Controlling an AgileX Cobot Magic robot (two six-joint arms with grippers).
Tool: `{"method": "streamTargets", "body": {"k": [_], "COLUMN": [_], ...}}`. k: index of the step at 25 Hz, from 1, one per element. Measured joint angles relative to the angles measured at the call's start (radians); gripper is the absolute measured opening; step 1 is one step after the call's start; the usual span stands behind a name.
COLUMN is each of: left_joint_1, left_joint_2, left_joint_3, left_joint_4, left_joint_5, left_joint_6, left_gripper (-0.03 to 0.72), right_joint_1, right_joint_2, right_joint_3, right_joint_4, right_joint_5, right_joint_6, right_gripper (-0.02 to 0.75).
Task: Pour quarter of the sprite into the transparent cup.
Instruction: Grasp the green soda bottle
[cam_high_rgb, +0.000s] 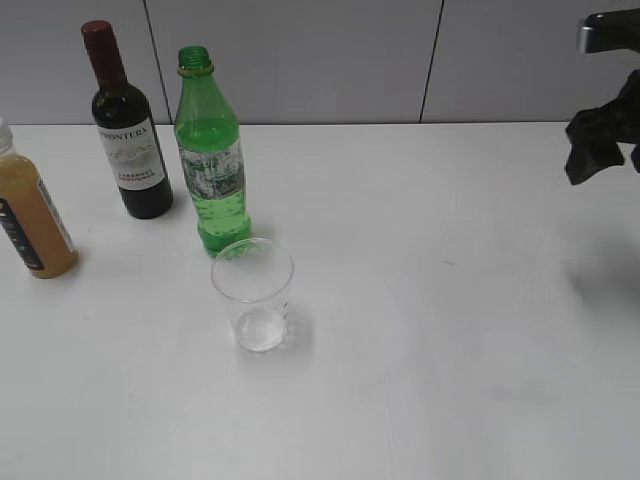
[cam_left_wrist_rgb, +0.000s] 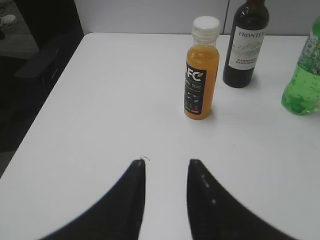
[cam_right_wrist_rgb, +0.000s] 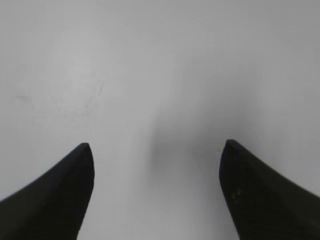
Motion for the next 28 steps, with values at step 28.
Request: {"method": "streamTargets", "body": {"k": [28], "left_joint_1": [0.0], "left_joint_2": [0.0], "left_joint_3": [0.0], "left_joint_4": [0.0], "left_joint_5": [0.0], "left_joint_6": [0.0], "left_gripper": [0.228], "right_joint_1": [-0.014], "right_joint_2": [-0.817], "right_joint_3": [0.467], "right_joint_4": [0.045], "right_joint_5": [0.298], "right_joint_6": [-0.033], "right_gripper": [0.594]}}
